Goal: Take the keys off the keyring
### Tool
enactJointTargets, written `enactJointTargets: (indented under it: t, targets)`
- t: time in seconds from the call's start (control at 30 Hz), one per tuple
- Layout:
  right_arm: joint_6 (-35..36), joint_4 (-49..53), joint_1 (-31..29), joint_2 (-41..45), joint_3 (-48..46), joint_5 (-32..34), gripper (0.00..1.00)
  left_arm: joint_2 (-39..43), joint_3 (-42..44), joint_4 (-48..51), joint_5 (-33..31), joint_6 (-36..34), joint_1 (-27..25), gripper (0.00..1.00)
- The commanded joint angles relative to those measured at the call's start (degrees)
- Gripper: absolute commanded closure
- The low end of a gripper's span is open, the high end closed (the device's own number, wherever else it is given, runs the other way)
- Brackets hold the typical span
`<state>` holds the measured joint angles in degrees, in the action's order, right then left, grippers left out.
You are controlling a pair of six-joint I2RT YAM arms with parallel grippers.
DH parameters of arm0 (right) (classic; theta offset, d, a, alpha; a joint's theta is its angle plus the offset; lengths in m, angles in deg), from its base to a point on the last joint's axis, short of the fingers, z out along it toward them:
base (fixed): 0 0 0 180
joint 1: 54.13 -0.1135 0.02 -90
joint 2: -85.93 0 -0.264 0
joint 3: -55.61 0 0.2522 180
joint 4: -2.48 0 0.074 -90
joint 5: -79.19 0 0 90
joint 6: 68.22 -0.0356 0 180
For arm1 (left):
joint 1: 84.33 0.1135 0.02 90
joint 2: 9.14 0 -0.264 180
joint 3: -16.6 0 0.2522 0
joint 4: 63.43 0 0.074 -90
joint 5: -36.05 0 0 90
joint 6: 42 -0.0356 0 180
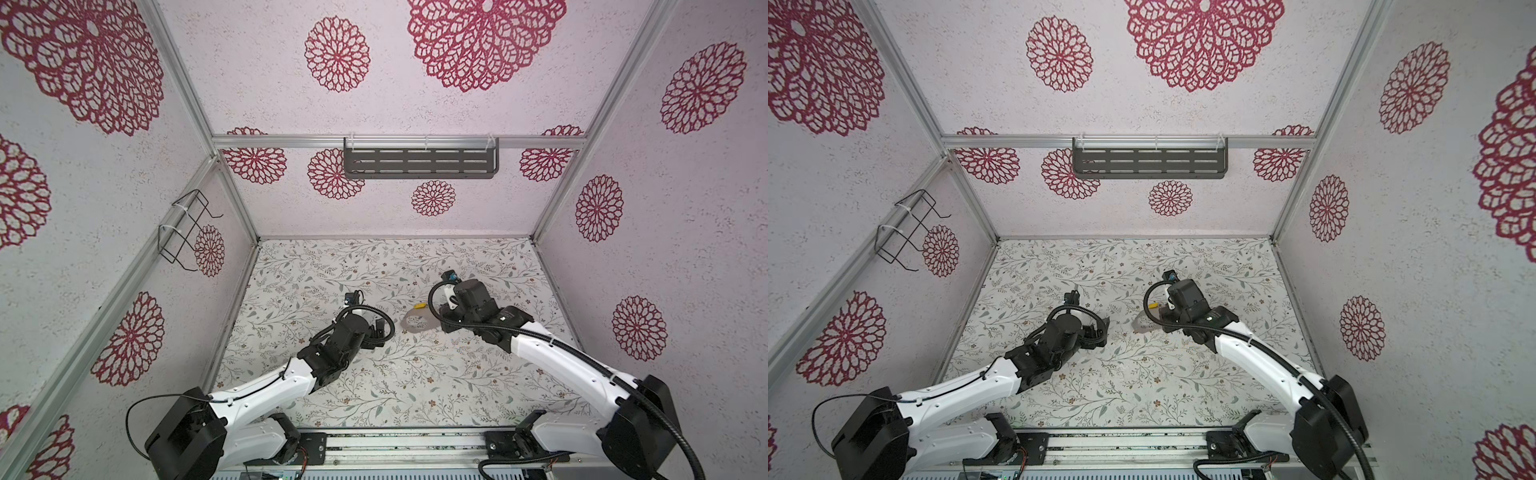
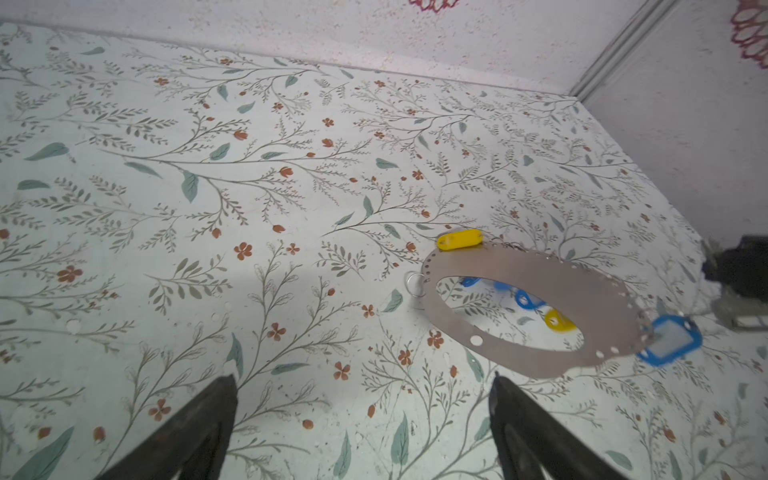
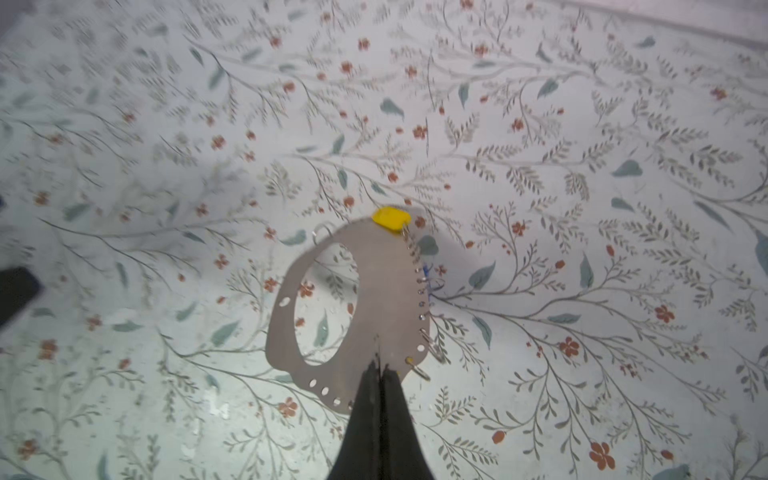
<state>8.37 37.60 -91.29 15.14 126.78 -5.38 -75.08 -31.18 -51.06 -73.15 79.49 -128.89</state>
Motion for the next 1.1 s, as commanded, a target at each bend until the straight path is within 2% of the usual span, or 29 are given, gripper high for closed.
enactJointTargets:
  t: [0.0, 0.07, 0.17, 0.23, 0.27, 0.4, 0.53, 0.6, 0.77, 1.07]
  targets:
    - [-4.9, -0.6, 0.1, 2.5, 6.6, -2.6, 1.0, 4.8, -1.5, -5.9, 11.1, -6.6, 0.2, 0.05]
    - [-6.2, 0.2, 0.0, 2.2, 10.0, -3.4, 1.0, 7.5, -1.8, -7.9, 14.7, -8.0, -0.2, 0.31]
    - [-7.6, -0.2, 0.0, 1.7, 13.3, -5.6, 1.0, 10.4, -1.9, -11.0, 15.2, -11.4, -0.9, 0.65]
    - [-7.8, -1.1, 0.0, 1.6, 14.3, -7.8, 1.0, 11.1, -1.1, -14.6, 14.3, -17.1, -1.9, 0.71]
    - [-7.8, -1.4, 0.0, 1.3, 14.8, -8.8, 1.0, 11.1, -0.6, -16.6, 14.9, -21.7, -2.5, 0.71]
    - [-7.7, -4.6, 0.0, 2.0, 14.4, -13.7, 1.0, 9.2, -1.1, -18.7, 22.1, -38.9, -5.0, 0.58]
    - [-5.6, -7.6, 0.1, 2.9, 13.3, -20.0, 1.0, 4.2, -7.0, -14.7, 22.1, -44.6, -5.2, 0.52]
    - [-5.2, -9.6, 0.2, 3.4, 12.4, -22.6, 1.0, 2.5, -9.3, -13.4, 20.4, -46.5, -5.2, 0.51]
    - [-7.9, -12.1, 0.4, 4.2, 11.3, -19.4, 1.0, 0.7, -12.4, -12.9, 21.6, -48.0, -5.1, 0.5]
    - [-9.5, -14.2, 0.4, 5.8, 10.4, -21.7, 1.0, -3.3, -12.6, -15.3, 20.9, -48.0, -5.0, 0.51]
